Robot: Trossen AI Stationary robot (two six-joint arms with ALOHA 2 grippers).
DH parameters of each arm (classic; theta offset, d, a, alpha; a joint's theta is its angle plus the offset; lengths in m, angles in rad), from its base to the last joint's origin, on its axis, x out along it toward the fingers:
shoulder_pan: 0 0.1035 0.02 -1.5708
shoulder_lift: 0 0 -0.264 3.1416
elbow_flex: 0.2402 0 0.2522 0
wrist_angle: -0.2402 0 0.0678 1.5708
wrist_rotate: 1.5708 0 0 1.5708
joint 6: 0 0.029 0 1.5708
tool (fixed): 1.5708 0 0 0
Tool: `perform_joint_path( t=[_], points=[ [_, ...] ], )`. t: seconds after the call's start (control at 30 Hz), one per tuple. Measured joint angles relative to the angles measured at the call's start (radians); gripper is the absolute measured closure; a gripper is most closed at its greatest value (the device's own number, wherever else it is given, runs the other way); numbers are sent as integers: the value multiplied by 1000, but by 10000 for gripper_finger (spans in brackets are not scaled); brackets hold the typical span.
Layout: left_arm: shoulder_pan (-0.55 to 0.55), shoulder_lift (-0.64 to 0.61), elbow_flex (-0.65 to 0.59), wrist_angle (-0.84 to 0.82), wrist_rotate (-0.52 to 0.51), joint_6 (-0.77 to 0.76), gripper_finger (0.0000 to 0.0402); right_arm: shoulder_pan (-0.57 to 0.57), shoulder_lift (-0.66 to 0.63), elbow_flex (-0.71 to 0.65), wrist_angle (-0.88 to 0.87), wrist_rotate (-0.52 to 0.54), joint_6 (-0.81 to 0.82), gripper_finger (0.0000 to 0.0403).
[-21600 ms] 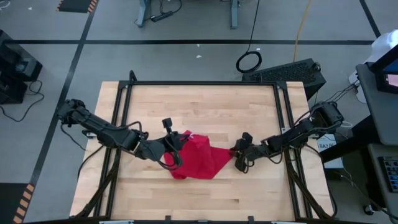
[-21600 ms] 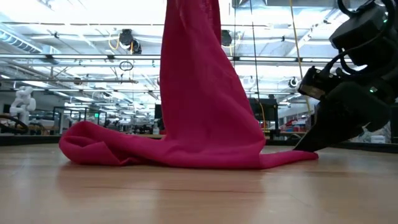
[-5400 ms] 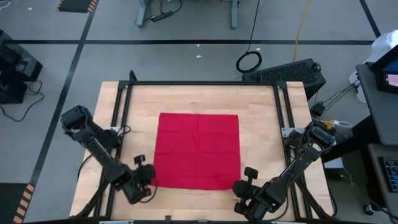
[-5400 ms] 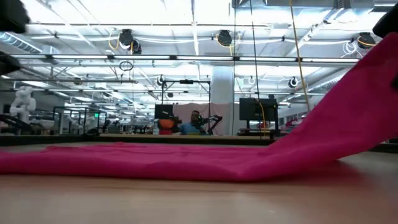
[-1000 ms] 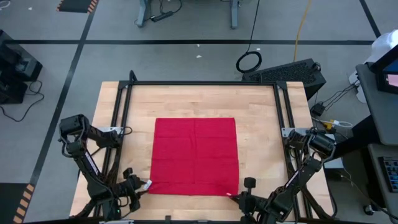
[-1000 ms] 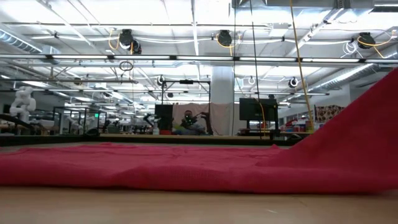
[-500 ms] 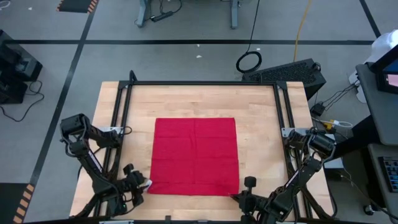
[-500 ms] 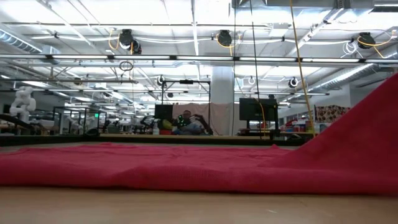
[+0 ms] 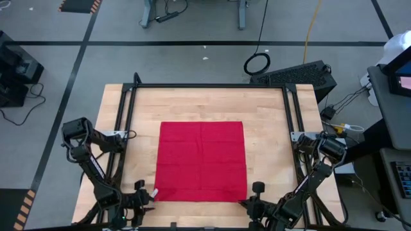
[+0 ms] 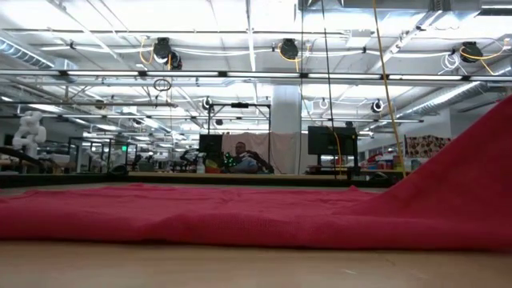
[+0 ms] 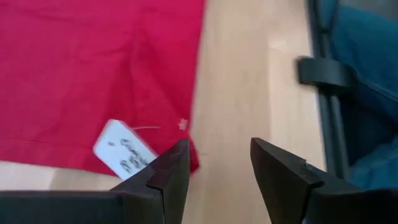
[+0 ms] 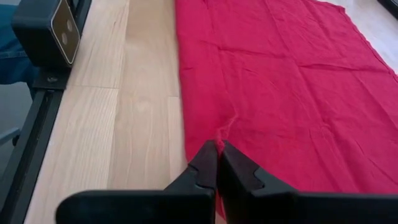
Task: Roll towel
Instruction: Roll the red towel
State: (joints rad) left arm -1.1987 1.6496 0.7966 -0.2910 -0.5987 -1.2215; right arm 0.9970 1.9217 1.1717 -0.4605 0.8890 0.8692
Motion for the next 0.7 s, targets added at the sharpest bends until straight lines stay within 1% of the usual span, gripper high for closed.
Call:
perform_joint_path(
  t=[0.13,0.27,0.37,0.5,0.53,0.6,0.7],
  points=[
    [-19,0,21,-14,-14,16,226,0,0,0,-2,-3,-6,402],
    [-27,0,41,-66,-112,52,226,0,0,0,-2,-5,-22,402],
    [-9,0,42,-171,-169,49,226,0,0,0,-2,-5,-25,402],
    [42,0,42,-362,-177,4,226,0,0,0,-2,-5,-25,402],
    [57,0,39,-388,-177,4,226,0,0,0,-2,-5,-25,402],
    [91,0,28,-382,-167,56,226,0,0,0,-2,-5,-25,402],
    [130,0,6,-262,-146,212,227,0,0,0,-2,-4,-25,402]
  ],
)
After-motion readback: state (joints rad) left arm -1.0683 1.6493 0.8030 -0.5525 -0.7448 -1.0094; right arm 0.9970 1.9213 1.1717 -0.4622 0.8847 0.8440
